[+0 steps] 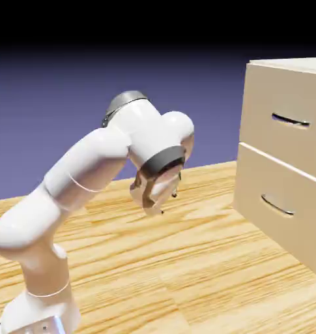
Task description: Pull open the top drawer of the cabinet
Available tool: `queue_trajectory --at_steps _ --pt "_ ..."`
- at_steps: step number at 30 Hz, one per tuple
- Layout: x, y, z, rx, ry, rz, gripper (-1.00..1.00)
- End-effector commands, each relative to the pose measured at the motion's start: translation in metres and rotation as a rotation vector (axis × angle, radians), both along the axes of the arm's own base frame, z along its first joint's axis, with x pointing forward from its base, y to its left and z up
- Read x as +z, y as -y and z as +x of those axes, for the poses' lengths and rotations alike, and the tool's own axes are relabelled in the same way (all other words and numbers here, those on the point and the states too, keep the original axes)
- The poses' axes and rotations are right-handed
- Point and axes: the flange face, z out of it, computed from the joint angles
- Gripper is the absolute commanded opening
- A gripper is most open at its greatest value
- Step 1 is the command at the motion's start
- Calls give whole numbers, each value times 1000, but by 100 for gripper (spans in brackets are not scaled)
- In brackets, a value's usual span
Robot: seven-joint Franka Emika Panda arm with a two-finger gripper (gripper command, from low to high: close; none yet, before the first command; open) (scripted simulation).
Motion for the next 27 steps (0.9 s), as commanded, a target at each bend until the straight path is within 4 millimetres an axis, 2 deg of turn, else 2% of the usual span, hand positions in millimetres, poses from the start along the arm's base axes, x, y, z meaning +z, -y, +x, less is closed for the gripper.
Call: queue_trajectory --at_steps 1,6,11,14,17,20,23,24,27 --pt "8 -2 5 14 34 19 0" --pt "56 -1 40 40 226 116 0" --pt "114 26 84 -15 445 201 0" --pt "152 58 113 -87 582 240 0" --pt "188 103 141 -188 717 265 0" --pt "221 161 166 -316 847 274 0" --pt "248 228 184 -461 962 266 0" --pt "248 228 184 -461 962 266 0" --pt "249 229 210 -461 962 266 0"
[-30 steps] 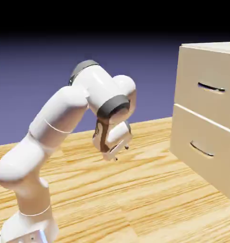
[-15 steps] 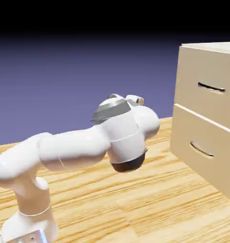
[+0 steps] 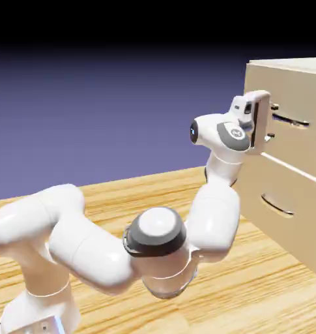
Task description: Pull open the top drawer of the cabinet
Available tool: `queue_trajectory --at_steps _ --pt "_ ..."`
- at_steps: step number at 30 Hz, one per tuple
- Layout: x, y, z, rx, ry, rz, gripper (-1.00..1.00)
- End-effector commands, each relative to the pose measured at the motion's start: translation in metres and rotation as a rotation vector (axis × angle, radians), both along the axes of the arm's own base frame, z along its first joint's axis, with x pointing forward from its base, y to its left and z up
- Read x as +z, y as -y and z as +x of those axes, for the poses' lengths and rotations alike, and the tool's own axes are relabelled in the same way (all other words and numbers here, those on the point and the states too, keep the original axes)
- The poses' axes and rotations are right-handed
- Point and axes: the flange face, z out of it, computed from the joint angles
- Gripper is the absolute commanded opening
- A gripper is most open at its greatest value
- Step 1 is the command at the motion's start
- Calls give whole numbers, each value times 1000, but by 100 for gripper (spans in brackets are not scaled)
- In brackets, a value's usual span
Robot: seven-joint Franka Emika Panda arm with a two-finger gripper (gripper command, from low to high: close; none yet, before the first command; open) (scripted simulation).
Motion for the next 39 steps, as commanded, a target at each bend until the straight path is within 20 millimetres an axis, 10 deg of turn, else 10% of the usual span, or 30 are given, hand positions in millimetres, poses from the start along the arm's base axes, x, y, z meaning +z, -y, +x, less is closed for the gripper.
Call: queue_trajectory --at_steps 1,4,5,17,35,36,39 --pt "0 0 8 0 0 0 0" --pt "0 0 24 0 0 -1 0" --pt "0 0 24 0 0 -1 -100" --pt "0 0 -72 0 0 -1 -100" --pt "0 0 -269 0 0 -1 -100" --pt "0 0 -269 0 0 -1 100" --pt "1 1 -295 1 1 2 100"
